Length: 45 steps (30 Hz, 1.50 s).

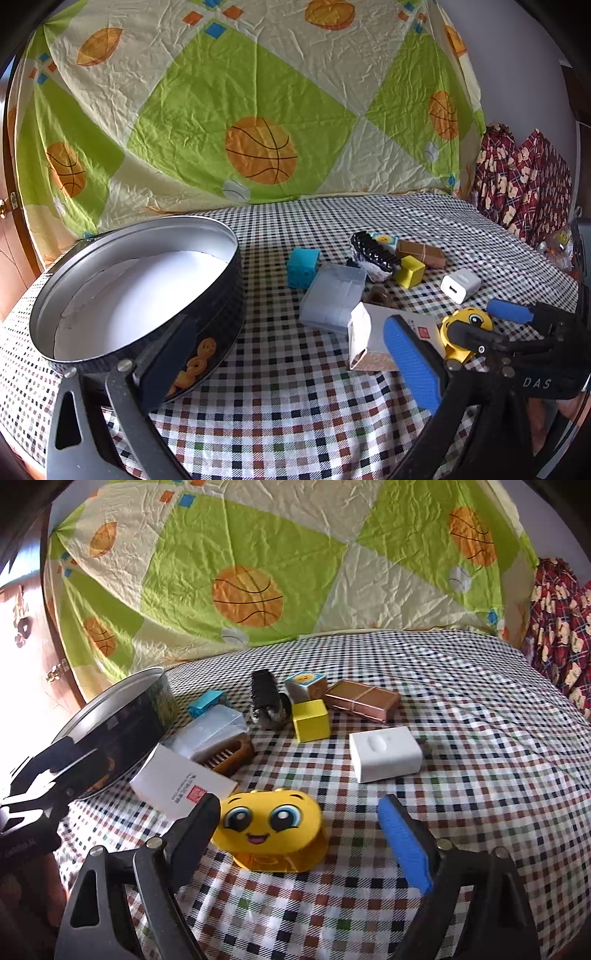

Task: Organize rigid objects
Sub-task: 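Close the right gripper on the yellow smiley-face box and lift it, then grasp the white paper box with the left gripper while the right gripper holds the smiley box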

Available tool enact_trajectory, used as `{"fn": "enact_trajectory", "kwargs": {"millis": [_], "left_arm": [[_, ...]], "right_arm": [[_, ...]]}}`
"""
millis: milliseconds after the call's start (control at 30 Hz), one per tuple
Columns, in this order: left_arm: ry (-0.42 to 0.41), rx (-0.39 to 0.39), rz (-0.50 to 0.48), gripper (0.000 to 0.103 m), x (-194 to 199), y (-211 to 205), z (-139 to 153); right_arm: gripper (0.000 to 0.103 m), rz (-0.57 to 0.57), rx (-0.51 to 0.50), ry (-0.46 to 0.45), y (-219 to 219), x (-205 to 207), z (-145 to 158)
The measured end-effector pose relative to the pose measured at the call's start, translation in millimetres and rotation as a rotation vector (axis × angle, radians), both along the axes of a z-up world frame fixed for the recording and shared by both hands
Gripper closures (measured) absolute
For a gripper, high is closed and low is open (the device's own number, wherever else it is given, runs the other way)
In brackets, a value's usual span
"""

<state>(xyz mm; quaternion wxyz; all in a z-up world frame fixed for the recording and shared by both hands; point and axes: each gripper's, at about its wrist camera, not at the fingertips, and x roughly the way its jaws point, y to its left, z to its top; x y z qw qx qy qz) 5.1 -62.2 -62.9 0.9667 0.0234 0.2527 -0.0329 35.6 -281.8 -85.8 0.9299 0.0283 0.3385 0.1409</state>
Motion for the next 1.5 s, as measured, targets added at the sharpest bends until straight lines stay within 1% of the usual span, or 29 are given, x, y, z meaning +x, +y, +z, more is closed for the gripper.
{"fn": "enact_trajectory", "kwargs": {"millis": [67, 133, 267, 367, 400, 467, 500, 700, 800, 967, 1100, 1200, 1267, 1400, 1500], "left_arm": [[0.005, 0.008, -0.005, 0.000, 0, -3, -2], [0.011, 0.013, -0.008, 0.000, 0, -5, -4], [0.018, 0.016, -0.010, 0.000, 2, -7, -6], [0.022, 0.019, -0.016, 0.000, 2, -9, -7], [0.023, 0.022, -0.019, 0.000, 3, -10, -7], [0.025, 0.028, -0.027, 0.000, 2, -12, -9], [0.026, 0.030, -0.031, 0.000, 2, -13, -9], [0.027, 0.049, -0.039, 0.000, 2, -19, -10], [0.031, 0.057, -0.046, 0.000, 2, -22, -10], [0.039, 0.063, -0.058, 0.000, 2, -31, -11], [0.065, 0.059, -0.080, 0.000, 4, -44, -13], [0.083, 0.081, -0.093, 0.000, 6, -59, -16], [0.099, 0.084, -0.097, 0.000, 9, -66, -17], [0.141, 0.091, -0.090, 0.000, 17, -75, -22], [0.162, 0.124, -0.077, 0.000, 22, -83, -27]], "right_arm": [[0.015, 0.008, -0.005, 0.004, -1, 1, -2], [0.017, 0.026, 0.009, 0.013, -1, -1, -3], [0.018, 0.065, 0.017, 0.020, 3, -7, -7], [0.018, 0.059, 0.012, 0.033, 3, -6, -9], [0.021, 0.060, 0.011, 0.033, 2, -6, -8], [0.033, 0.068, 0.018, 0.039, 2, -3, -6], [0.036, 0.068, 0.017, 0.044, 1, -3, -6], [0.035, 0.064, 0.050, 0.052, -3, 1, -5], [0.035, 0.054, 0.029, 0.046, -3, 4, -6], [0.036, 0.023, 0.046, 0.031, -13, 5, -2], [0.036, -0.037, -0.010, -0.034, -19, 2, 4], [0.036, -0.082, -0.059, -0.051, -24, 6, 5], [0.036, -0.080, -0.031, -0.037, -30, 9, 5], [0.036, -0.114, -0.056, -0.045, -38, 10, 7], [0.036, -0.117, -0.027, -0.030, -45, 13, 6]]}}
